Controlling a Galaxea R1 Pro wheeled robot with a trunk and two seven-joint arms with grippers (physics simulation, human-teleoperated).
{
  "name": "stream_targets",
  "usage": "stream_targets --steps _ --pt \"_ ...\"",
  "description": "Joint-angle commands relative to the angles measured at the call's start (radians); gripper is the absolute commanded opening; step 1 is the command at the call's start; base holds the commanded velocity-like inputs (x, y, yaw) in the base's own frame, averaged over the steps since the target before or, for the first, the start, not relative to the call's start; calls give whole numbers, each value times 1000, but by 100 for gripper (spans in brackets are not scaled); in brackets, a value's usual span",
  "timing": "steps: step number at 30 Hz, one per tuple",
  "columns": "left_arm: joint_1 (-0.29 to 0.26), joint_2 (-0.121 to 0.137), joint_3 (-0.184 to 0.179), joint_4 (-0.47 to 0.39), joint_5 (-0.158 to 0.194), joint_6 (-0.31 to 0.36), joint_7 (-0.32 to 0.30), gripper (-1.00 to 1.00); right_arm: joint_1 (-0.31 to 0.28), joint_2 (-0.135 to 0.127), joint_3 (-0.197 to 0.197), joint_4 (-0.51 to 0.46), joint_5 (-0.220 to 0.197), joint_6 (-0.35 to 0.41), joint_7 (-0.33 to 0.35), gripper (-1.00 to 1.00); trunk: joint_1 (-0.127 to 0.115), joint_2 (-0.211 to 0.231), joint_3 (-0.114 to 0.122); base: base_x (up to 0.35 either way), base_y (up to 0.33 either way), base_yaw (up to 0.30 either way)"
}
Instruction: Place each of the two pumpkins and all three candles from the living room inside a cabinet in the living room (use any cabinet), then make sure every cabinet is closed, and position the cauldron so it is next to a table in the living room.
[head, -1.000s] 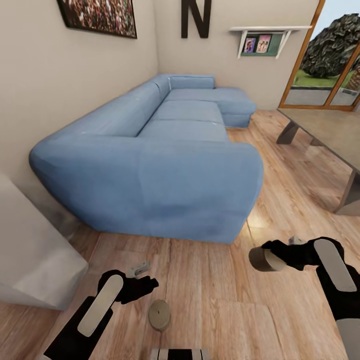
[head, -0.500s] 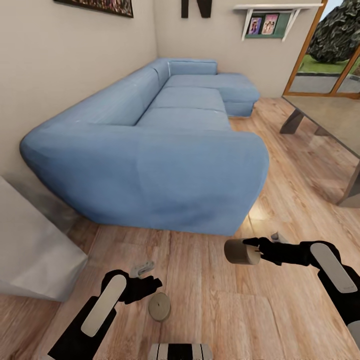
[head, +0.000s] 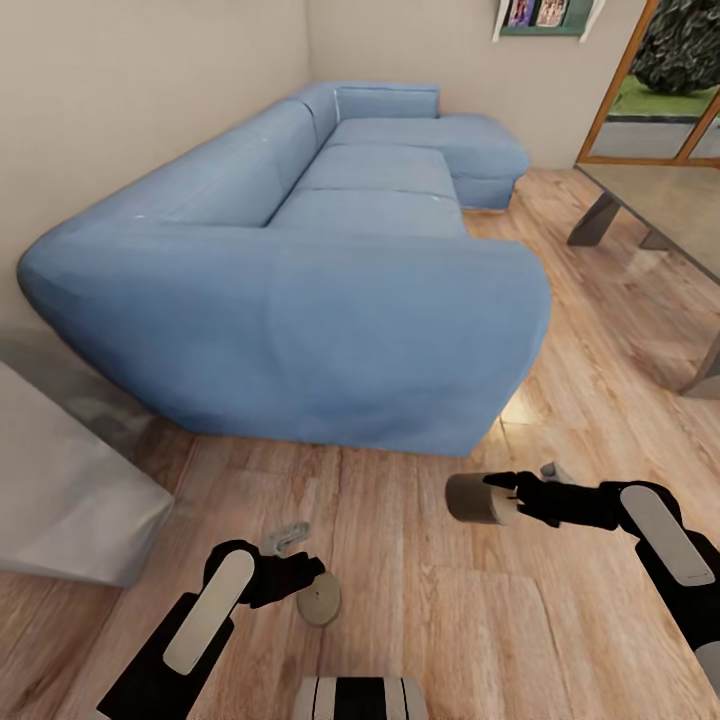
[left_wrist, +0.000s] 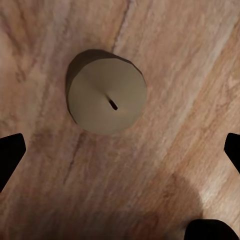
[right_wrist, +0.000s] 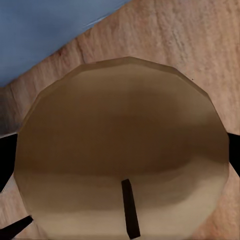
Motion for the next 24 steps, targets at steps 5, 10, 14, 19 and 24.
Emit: stream_targets --steps 5,10,14,19,24 --pt "-1 1 -2 -1 9 -1 10 100 -1 -1 2 6 -9 1 8 -100 2 -2 -20 0 0 0" --pt "-1 0 -4 -1 9 -2 10 100 -1 -1 2 7 -5 1 10 -100 4 -3 -40 0 0 0" --pt "-1 0 -4 -1 10 -2 10 100 -1 -1 2 8 -5 0 10 -100 6 -4 -55 0 0 0" --pt "-1 -8 -4 -1 -17 -2 9 100 -1 -1 2 11 -4 0 10 -100 8 -5 -74 0 0 0" --pt "-1 -37 -4 -1 -80 -1 8 100 -1 -1 2 11 -4 -1 10 -100 8 -5 -74 0 0 0"
